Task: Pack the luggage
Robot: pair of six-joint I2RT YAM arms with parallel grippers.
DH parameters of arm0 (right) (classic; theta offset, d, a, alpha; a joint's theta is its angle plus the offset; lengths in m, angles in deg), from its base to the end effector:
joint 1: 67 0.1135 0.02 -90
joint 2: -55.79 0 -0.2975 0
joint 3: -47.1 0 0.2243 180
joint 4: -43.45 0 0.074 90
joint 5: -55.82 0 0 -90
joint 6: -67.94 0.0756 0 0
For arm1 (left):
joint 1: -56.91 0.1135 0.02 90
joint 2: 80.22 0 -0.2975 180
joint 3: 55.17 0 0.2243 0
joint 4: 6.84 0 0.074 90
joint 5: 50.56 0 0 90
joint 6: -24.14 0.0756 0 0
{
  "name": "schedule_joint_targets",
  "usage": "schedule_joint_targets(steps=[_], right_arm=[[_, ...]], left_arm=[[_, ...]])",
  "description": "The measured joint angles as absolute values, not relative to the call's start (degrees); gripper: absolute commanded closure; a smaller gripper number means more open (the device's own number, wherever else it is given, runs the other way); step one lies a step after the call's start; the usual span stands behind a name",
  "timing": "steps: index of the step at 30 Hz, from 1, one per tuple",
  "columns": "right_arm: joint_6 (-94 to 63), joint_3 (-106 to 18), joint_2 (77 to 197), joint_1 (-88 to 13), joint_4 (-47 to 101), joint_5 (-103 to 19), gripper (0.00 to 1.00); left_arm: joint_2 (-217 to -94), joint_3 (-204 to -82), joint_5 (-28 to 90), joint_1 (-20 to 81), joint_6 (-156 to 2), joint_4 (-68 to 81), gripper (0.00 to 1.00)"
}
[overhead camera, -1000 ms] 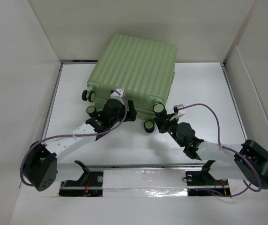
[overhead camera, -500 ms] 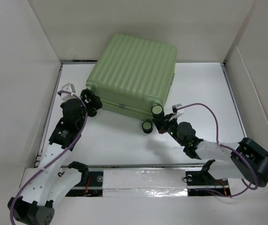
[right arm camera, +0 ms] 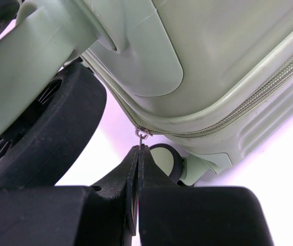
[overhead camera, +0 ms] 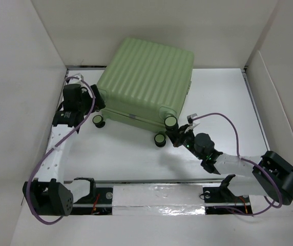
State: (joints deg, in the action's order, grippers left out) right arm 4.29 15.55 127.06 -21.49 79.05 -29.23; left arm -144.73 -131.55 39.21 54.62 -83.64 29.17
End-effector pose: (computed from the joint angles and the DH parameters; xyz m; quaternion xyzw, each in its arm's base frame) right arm 0.1770 0.1709 0.2412 -0.0927 0.7261 0.3738 0.5697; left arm 0.2478 -0.0102 0.3670 -0.1120 0.8318 -0.0964 0.5350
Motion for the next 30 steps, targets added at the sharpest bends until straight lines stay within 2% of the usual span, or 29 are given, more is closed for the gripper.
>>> schedule_joint_targets(steps=[5, 11, 14, 15, 16, 17, 18, 21, 24, 30], right_arm=[[4.27, 15.57, 126.95, -21.66, 79.03, -29.93, 1.00], [4.24, 15.57, 126.95, -21.66, 79.03, -30.49, 1.00], [4.27, 15.60, 126.77, -21.66, 78.96, -30.65, 1.00], [4.24, 15.64, 126.62, -21.66, 78.92, -30.63, 1.00], [4.22, 15.64, 126.55, -21.66, 78.90, -30.65, 1.00], [4.22, 15.66, 126.51, -21.68, 78.83, -30.65, 1.00], [4.13, 15.66, 126.33, -21.68, 78.68, -30.67, 1.00], [4.03, 15.70, 125.15, -21.77, 77.30, -30.60, 1.00], [3.92, 17.02, 122.42, -22.34, 75.75, -29.38, 1.00], [2.45, 20.05, 114.44, -24.04, 70.55, -18.43, 1.00]], left_arm=[[-146.26, -131.55, 36.30, 53.64, -81.14, 29.54, 0.18], [-149.59, -131.73, 35.97, 53.64, -79.94, 28.60, 0.36], [-151.92, -131.97, 35.32, 53.71, -79.20, 29.30, 0.52], [-152.41, -131.97, 34.88, 53.86, -78.54, 29.89, 0.70], [-152.56, -131.97, 34.46, 53.99, -78.26, 29.95, 0.83], [-152.56, -131.97, 34.03, 54.08, -78.15, 29.95, 0.94], [-152.51, -131.97, 33.59, 54.14, -78.13, 29.95, 1.00], [-152.47, -131.92, 34.09, 53.03, -78.41, 29.97, 1.00], [-152.47, -131.94, 39.99, 47.72, -78.89, 30.04, 1.00], [-154.96, -132.88, 49.57, 34.56, -83.64, 27.26, 1.00]])
